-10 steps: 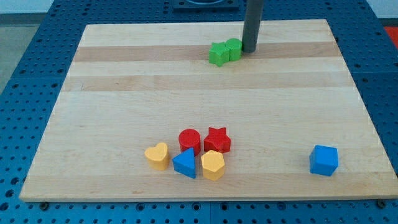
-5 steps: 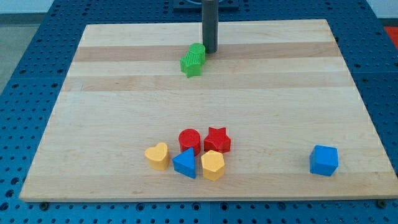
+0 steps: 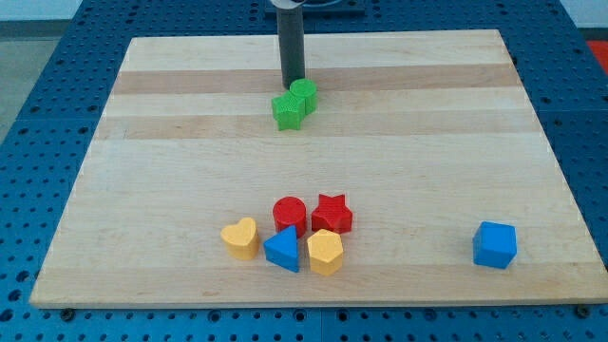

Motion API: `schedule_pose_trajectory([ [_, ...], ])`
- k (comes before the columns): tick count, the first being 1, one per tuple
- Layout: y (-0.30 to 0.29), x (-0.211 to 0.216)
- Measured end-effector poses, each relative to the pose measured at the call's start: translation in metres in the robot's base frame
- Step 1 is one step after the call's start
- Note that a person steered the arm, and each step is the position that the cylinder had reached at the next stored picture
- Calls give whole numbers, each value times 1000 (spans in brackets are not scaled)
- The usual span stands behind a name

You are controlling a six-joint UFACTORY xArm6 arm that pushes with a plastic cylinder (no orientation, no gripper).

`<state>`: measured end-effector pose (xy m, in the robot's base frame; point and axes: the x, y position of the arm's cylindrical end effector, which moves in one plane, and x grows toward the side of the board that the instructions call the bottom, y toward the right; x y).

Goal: Push the green star into the red star

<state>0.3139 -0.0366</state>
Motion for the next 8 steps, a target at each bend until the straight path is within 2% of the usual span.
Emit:
schedule_pose_trajectory([
  [4, -21, 113],
  [6, -16, 100],
  [8, 20, 107],
])
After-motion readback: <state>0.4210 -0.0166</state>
